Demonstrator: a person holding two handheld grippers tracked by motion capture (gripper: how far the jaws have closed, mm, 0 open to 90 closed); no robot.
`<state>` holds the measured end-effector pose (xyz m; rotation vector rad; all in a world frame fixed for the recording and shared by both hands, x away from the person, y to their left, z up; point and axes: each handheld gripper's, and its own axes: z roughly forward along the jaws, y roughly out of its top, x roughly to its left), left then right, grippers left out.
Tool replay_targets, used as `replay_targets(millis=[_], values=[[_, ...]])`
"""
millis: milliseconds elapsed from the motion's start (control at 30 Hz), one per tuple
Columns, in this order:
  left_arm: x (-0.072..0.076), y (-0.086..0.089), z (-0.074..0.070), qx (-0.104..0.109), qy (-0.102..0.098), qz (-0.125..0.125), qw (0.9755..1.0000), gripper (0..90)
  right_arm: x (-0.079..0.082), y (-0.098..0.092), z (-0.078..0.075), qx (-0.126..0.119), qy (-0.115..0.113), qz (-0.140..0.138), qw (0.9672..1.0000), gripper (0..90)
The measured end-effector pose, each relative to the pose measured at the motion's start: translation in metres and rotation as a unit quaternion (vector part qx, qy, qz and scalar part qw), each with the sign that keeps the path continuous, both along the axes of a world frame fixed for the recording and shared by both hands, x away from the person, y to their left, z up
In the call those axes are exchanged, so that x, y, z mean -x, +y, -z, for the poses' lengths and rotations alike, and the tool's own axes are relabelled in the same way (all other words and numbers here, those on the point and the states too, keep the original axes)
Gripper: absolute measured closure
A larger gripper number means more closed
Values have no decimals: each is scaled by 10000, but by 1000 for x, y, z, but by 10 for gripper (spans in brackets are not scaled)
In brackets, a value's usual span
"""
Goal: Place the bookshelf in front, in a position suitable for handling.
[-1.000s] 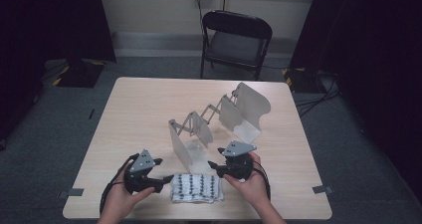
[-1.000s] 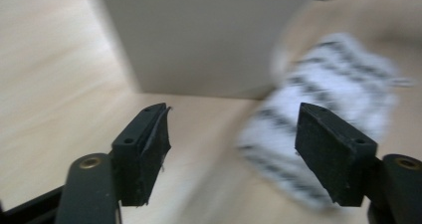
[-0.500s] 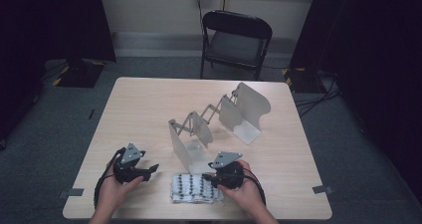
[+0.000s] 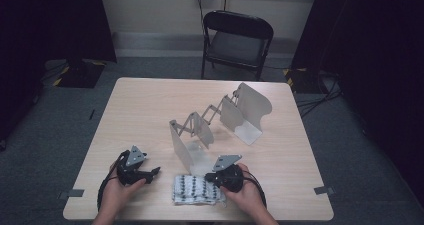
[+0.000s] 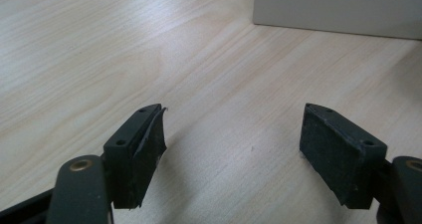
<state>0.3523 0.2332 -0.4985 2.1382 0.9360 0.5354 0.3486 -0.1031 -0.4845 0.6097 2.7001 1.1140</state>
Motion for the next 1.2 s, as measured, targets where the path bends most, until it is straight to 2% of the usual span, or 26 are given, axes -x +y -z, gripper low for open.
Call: replay_targets(millis=[67,133,267,367,500,633,733,800,900,933,1033,1100,1200], values=[[0,-1,0,-5,-14,0,10000,251,0,-3,-1,-51,123,95,9999,895],[0,-1,0,-9,-14,-17,10000,242,-1,-10,-2,-73,137,199,9997,896],[0,-1,1,-9,-17,-32,10000,224,-5,-29,-6,-93,63,525,9986,897],[1,-1,1,-4,-33,-51,10000,222,-9,-43,-11,-126,18,832,9965,896],[2,0,1,-21,-37,-74,10000,222,-15,-63,-16,-194,-46,1350,9906,896],[3,0,1,-10,-39,-75,10000,222,-24,-76,-16,-218,-47,1672,9857,896],[4,-1,1,-25,-54,-70,10000,222,-30,-85,-14,-273,-19,1935,9807,893],[4,-1,1,-29,-55,-63,10000,223,-31,-91,-12,-440,23,1851,9817,835],[4,0,1,24,-9,-98,9999,222,-30,-95,-11,-696,122,1745,9821,634],[4,0,1,24,-3,-100,9999,222,-28,-95,-13,-783,21,1658,9830,567],[4,0,1,12,-5,-107,9999,222,-23,-92,-20,-833,-194,1358,9870,474],[4,0,1,-4,4,-106,9999,222,-21,-88,-22,-831,-159,1129,9900,411],[5,0,1,16,27,-124,9999,221,-17,-77,-17,-725,-200,806,9939,368]])
